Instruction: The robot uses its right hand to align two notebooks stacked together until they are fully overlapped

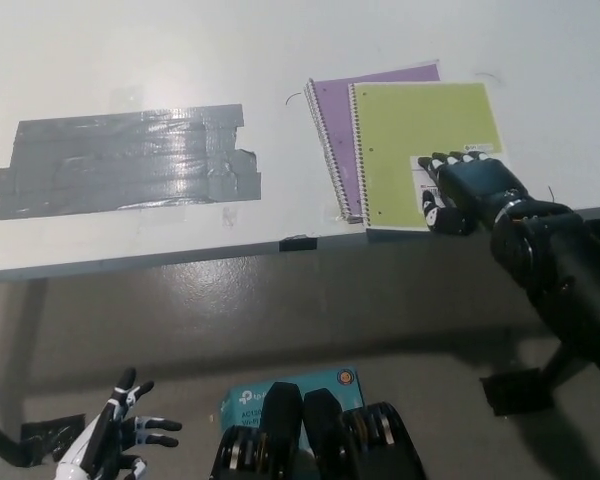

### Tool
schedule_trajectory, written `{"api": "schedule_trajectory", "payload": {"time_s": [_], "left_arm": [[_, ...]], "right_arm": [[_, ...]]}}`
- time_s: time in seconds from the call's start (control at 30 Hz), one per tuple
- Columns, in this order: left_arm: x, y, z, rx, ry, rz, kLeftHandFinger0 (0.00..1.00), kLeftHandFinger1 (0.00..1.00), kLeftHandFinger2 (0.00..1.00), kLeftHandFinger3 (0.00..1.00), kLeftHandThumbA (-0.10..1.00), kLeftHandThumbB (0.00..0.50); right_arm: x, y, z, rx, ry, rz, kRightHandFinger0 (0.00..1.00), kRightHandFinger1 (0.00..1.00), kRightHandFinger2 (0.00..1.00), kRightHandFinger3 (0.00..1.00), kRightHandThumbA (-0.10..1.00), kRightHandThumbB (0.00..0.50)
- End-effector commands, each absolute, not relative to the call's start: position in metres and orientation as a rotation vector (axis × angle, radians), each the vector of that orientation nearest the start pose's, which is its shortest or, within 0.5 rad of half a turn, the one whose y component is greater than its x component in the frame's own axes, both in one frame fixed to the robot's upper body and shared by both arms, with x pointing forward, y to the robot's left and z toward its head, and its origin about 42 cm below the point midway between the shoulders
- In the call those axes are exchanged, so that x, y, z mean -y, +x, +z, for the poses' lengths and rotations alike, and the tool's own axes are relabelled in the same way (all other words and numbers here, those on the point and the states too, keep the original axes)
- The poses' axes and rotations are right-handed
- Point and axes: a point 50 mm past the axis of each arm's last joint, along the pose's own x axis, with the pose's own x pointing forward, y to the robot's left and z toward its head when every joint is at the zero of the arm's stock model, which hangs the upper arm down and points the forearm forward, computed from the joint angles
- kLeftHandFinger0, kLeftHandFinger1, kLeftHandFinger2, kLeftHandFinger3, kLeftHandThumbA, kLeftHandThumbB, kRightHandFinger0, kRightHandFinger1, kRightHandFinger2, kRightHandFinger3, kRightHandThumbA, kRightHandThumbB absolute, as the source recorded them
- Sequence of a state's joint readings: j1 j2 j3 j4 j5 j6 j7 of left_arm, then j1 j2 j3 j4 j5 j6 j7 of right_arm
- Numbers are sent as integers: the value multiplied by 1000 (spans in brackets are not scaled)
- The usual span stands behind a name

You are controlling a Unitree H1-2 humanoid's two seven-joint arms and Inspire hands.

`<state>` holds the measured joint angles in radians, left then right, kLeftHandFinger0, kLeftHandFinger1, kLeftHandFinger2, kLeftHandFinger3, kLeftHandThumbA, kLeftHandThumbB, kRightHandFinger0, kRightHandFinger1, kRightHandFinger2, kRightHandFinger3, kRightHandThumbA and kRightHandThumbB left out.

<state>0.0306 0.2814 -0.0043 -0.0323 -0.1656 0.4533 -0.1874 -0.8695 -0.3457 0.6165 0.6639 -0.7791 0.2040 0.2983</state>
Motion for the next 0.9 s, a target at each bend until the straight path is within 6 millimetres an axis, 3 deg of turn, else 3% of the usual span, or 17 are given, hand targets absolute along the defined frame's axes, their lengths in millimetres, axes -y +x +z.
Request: {"api": "schedule_trajectory", "payload": {"time_s": [0.0,0.3,0.33,0.4,0.5,0.53,0.6,0.67,0.8,0.87], "left_arm": [[-294,269,84,-437,89,-199,484,564,578,1000,1000,485],[-296,272,87,-441,77,-197,526,572,576,1000,1000,493],[-296,270,87,-433,97,-200,527,573,583,1000,1000,475],[-298,268,87,-435,100,-200,525,585,602,1000,1000,479],[-299,269,88,-434,103,-197,467,570,598,1000,1000,476],[-299,269,88,-434,103,-196,450,566,597,1000,1000,468],[-299,269,87,-433,101,-195,446,564,594,1000,1000,475],[-301,272,89,-423,98,-175,522,595,592,1000,1000,480],[-302,271,88,-420,106,-170,503,585,585,1000,1000,474],[-302,272,88,-422,104,-166,430,564,570,1000,1000,481]], "right_arm": [[187,511,191,-162,-1592,537,1000,1000,1000,1000,1000,500],[193,521,207,-148,-1599,455,1000,1000,1000,1000,1000,500],[197,522,212,-130,-1622,418,1000,1000,1000,1000,1000,391],[202,523,219,-100,-1652,398,1000,1000,1000,1000,1000,282],[212,528,241,-45,-1706,352,1000,1000,1000,1000,1000,247],[214,529,250,-31,-1705,337,1000,1000,1000,1000,911,223],[217,530,261,-6,-1739,316,1000,1000,1000,1000,837,200],[219,538,298,42,-1726,243,1000,1000,1000,1000,663,155],[217,541,325,115,-1690,181,1000,1000,1000,1000,595,152],[213,543,341,181,-1632,149,1000,1000,1000,1000,520,146]]}}
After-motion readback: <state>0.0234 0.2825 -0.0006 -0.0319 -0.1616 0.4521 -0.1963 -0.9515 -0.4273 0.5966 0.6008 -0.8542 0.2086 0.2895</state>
